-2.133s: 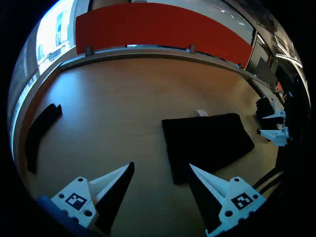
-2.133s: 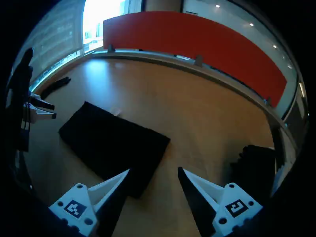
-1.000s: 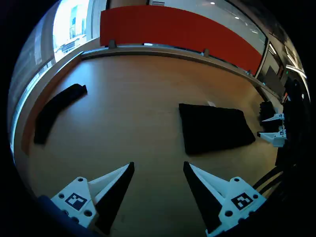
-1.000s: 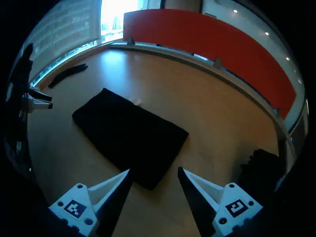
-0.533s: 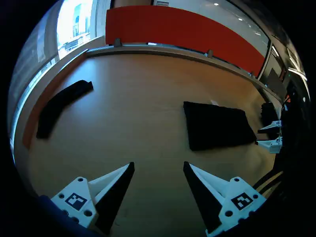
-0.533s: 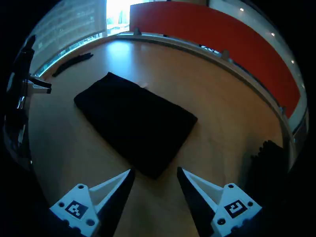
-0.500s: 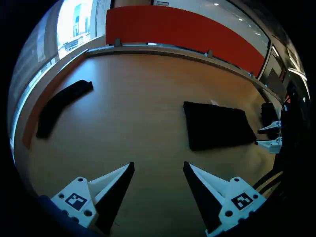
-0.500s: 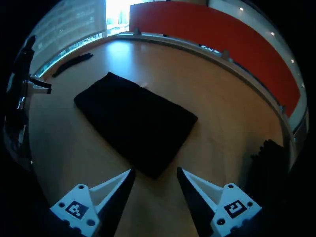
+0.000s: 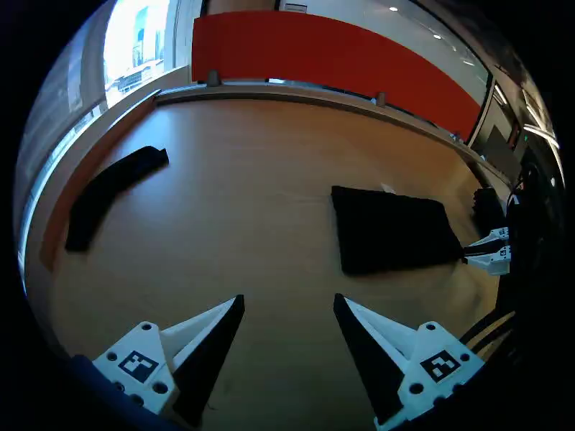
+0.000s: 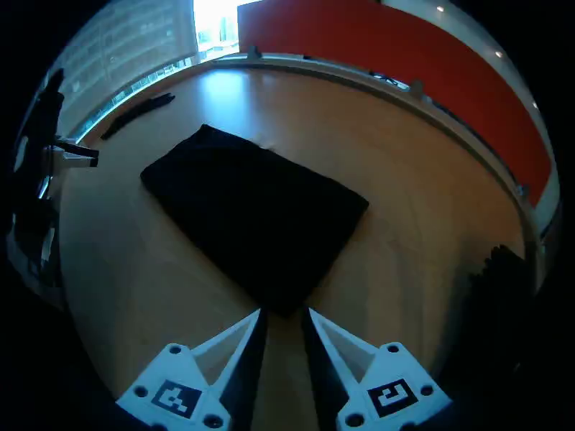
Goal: Fold towel
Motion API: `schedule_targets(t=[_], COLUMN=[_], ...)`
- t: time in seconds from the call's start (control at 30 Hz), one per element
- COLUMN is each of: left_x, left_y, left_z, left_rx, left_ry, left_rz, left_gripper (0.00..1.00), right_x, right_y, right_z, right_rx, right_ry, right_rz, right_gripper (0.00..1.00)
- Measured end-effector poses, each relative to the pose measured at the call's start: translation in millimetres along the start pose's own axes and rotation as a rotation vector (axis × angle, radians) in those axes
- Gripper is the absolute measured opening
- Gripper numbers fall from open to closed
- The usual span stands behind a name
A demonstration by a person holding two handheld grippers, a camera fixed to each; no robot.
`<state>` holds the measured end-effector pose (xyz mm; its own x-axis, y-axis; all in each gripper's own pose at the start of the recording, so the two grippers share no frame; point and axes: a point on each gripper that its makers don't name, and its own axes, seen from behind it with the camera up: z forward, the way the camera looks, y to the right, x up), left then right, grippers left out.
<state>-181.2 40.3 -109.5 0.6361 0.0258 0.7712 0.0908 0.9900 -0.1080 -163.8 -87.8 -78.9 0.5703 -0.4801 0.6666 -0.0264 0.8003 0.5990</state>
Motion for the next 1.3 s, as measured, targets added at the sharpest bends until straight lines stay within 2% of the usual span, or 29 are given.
schedule_targets(t=[0.23,0.5,0.9,1.3], left_x=[-1.5,-1.4,-0.5,0.9], left_y=[-1.0,-1.9,-3.8,-7.7], left_z=[0.0,0.5,1.0,0.3], left_rx=[0.001,0.002,0.000,0.000], left_ry=[-0.003,-0.004,-0.003,0.002], left_rz=[-0.003,-0.002,-0.005,-0.015], left_gripper=[0.92,0.92,0.92,0.92], right_x=[-2.7,-5.6,13.0,78.0], right_y=[0.7,4.1,0.7,-10.0], right_z=[2.1,2.9,-6.8,-28.6], right_rx=[0.003,-0.009,-0.016,-0.016], right_ry=[-0.011,-0.021,0.014,0.130], right_rz=[-0.007,-0.017,-0.044,-0.120], right_gripper=[0.29,0.05,0.03,0.03])
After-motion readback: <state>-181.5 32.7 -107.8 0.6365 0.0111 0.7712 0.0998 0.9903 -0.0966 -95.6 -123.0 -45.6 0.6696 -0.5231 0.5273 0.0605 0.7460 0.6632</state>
